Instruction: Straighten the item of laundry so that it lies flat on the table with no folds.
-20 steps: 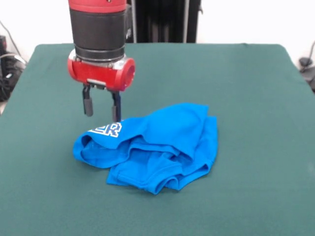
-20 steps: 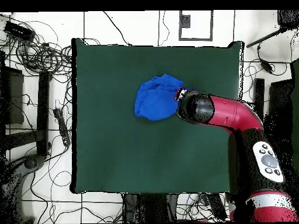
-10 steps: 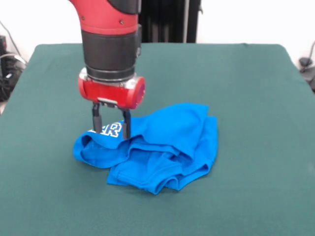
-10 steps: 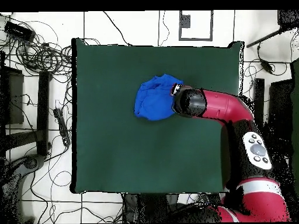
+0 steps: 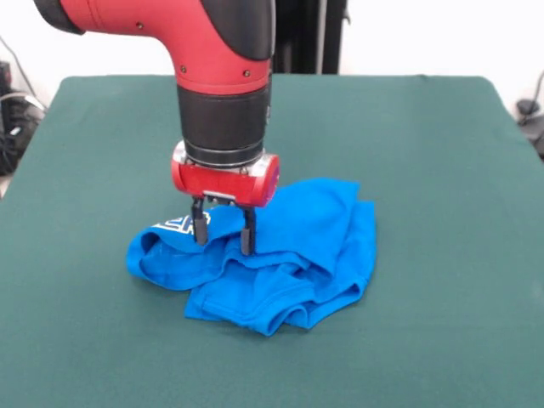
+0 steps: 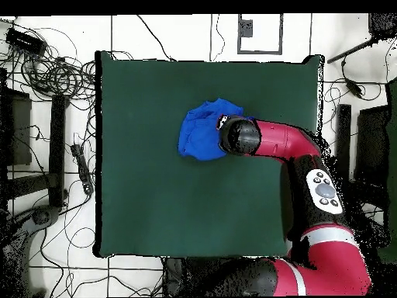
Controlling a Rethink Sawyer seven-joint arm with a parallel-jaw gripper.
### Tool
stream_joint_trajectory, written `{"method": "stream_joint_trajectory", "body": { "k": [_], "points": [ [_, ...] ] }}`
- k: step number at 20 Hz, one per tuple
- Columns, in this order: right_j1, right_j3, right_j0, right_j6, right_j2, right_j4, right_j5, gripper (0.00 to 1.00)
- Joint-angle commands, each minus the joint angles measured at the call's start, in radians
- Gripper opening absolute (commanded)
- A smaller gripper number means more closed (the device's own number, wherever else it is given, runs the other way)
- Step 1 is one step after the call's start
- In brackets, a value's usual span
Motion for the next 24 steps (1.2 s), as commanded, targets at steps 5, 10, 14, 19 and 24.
{"method": "stream_joint_trajectory", "body": {
  "k": [5, 10, 14, 19, 24],
  "points": [
    [0.034, 0.054, 0.039, -0.049, 0.078, -0.044, 0.008, 1.00],
    [0.037, 0.066, 0.045, -0.031, 0.070, -0.050, -0.019, 1.00],
    [0.032, 0.080, 0.052, -0.012, 0.058, -0.057, -0.047, 1.00],
    [0.025, 0.086, 0.045, -0.051, 0.069, -0.076, -0.050, 0.00],
    [0.006, 0.093, 0.046, -0.036, 0.067, -0.073, -0.050, 0.00]
  ]
}}
